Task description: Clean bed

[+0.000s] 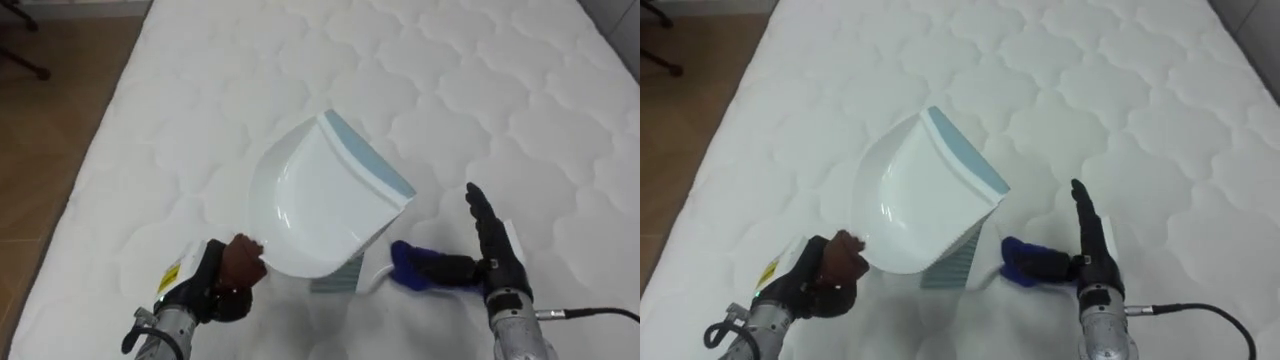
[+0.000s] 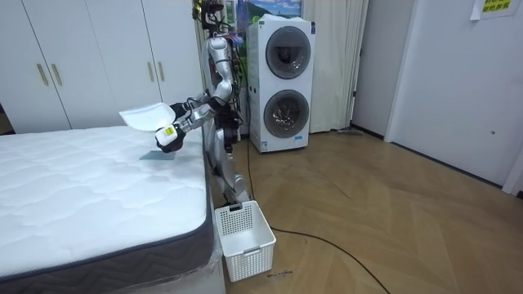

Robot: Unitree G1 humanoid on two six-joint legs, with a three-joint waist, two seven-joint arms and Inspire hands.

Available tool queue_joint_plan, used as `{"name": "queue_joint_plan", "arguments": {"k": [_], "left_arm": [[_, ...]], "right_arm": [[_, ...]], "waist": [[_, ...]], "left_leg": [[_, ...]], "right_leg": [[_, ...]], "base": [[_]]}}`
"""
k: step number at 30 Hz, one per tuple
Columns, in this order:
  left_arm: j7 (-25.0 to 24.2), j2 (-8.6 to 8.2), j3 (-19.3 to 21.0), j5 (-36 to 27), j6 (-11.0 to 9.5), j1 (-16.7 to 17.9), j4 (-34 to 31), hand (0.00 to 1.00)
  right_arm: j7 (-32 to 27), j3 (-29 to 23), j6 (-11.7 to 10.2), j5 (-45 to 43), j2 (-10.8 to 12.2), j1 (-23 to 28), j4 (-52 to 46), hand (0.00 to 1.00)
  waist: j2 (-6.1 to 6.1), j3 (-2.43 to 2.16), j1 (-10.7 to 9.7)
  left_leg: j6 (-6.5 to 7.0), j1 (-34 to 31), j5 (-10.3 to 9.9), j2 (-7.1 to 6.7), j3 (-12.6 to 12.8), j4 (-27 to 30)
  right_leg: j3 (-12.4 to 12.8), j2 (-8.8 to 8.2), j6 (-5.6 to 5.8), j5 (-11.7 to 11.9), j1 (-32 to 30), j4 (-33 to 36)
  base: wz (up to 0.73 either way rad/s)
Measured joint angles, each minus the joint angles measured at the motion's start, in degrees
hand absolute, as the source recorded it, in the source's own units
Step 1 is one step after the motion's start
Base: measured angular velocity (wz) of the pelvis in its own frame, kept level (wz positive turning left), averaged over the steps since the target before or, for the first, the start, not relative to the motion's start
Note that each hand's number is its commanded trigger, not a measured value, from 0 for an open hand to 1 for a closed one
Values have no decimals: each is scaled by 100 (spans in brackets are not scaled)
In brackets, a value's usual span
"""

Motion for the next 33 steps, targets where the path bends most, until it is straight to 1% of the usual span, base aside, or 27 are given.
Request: {"name": "queue_joint_plan", "arguments": {"k": [2, 4, 6, 8, 9, 10, 12, 15, 18, 20, 21, 24, 26, 27, 29, 30, 31, 33], "left_arm": [[4, 8, 13, 1, 0, 2, 0, 0], [8, 13, 13, 0, 0, 20, 1, 0], [12, 18, 16, 2, 0, 51, 14, 0], [12, 33, 14, 4, 2, 96, 15, 0], [13, 54, 14, 5, 2, 114, 15, 0], [15, 80, 14, 5, 2, 124, 15, 0], [18, 114, 17, 10, 3, 136, 15, 0], [18, 113, 44, 105, 5, 188, 24, 0], [57, 120, 90, 247, 13, 375, 76, 0], [94, 119, 122, 246, 14, 516, 168, 0], [94, 114, 123, 244, 17, 563, 290, 0], [94, 79, 138, 240, 17, 658, 575, 0], [95, 55, 177, 241, 14, 639, 837, 0], [95, 54, 187, 236, 14, 645, 1027, 0], [94, 59, 197, 238, 22, 644, 1290, 0], [94, 66, 198, 238, 29, 644, 1443, 0], [90, 62, 190, 238, 51, 650, 1568, 0], [83, 46, 189, 238, 113, 670, 1676, 0]], "right_arm": [[42, 0, 1, -27, 0, -13, 109, 0], [105, -2, 1, -179, 0, -24, 401, 0], [116, -2, 8, -253, 0, -20, 612, 0], [115, -7, 8, -307, 0, -21, 763, 0], [116, -8, 7, -312, 1, -24, 860, 0], [118, -13, 8, -312, 0, -32, 967, 0], [124, -24, 7, -343, 2, -32, 1087, 0], [260, -214, 4, -653, 41, -38, 1460, 0], [416, -409, 13, -948, 67, 6, 1990, 0], [427, -440, 17, -988, 87, 4, 2197, 0], [425, -478, 14, -994, 128, 0, 2377, 0], [437, -656, 12, -1103, 216, 39, 2779, 0], [519, -664, -7, -1097, 220, 88, 3002, 0], [598, -686, -10, -1080, 220, 92, 3200, 0], [660, -753, 16, -1077, 220, 93, 3460, 0], [700, -761, 38, -1073, 219, 93, 3572, 0], [764, -774, 35, -1073, 219, 90, 3651, 0], [831, -813, 38, -1072, 220, 91, 3679, 0]], "waist": [[-26, 8, -9], [-63, -2, -17], [-79, 3, -22], [-81, 3, -40], [-78, 3, -44], [-79, 2, -43], [-76, 4, -57], [-69, 0, -61], [-60, -4, -103], [-60, -5, -162], [-71, -11, -194], [-73, -13, -200], [-78, -15, -239], [-68, -32, -238], [-51, -44, -230], [-50, -43, -249], [-51, -43, -305], [-59, -36, -330]], "left_leg": [[-1, 33, 1, 7, 0, -26], [-3, 71, 3, 10, 2, -93], [-5, 82, 3, 17, 2, -114], [-5, 85, 3, 54, 5, -122], [-5, 85, 3, 67, 5, -129], [-5, 85, 3, 77, 5, -141], [-5, 84, 3, 88, 4, -150], [-7, 107, 4, 89, 8, -178], [-9, 142, 6, 81, 47, -205], [-14, 142, 9, 93, 91, -213], [-15, 149, 9, 93, 91, -212], [-18, 244, 11, 100, 85, -233], [-20, 300, 12, 107, 88, -248], [-39, 372, 23, 109, 96, -310], [-60, 451, 35, 121, 136, -384], [-60, 454, 35, 161, 136, -390], [-61, 464, 36, 164, 136, -396], [-62, 511, 37, 163, 134, -413]], "right_leg": [[-8, 4, 2, 9, 50, -46], [-28, 8, 9, 15, 85, -97], [-42, 8, 17, 25, 104, -136], [-158, -17, 20, 32, 124, -179], [-299, -36, 9, 69, 162, -258], [-373, -44, 2, 94, 187, -321], [-419, -43, -2, 116, 219, -343], [-409, -30, 3, 128, 239, -420], [-401, -8, 1, 147, 299, -500], [-405, 2, -6, 162, 338, -537], [-410, 6, -10, 164, 346, -540], [-364, 32, -16, 170, 444, -548], [-355, 46, -17, 184, 508, -660], [-300, 71, -18, 208, 579, -735], [-281, 99, -21, 254, 664, -841], [-280, 102, -20, 268, 694, -849], [-278, 102, -18, 283, 722, -858], [-287, 108, -17, 284, 726, -856]], "base": [[0], [5], [5], [0], [0], [0], [0], [0], [0], [-2], [0], [-5], [0], [-10], [-12], [0], [0], [0]]}}
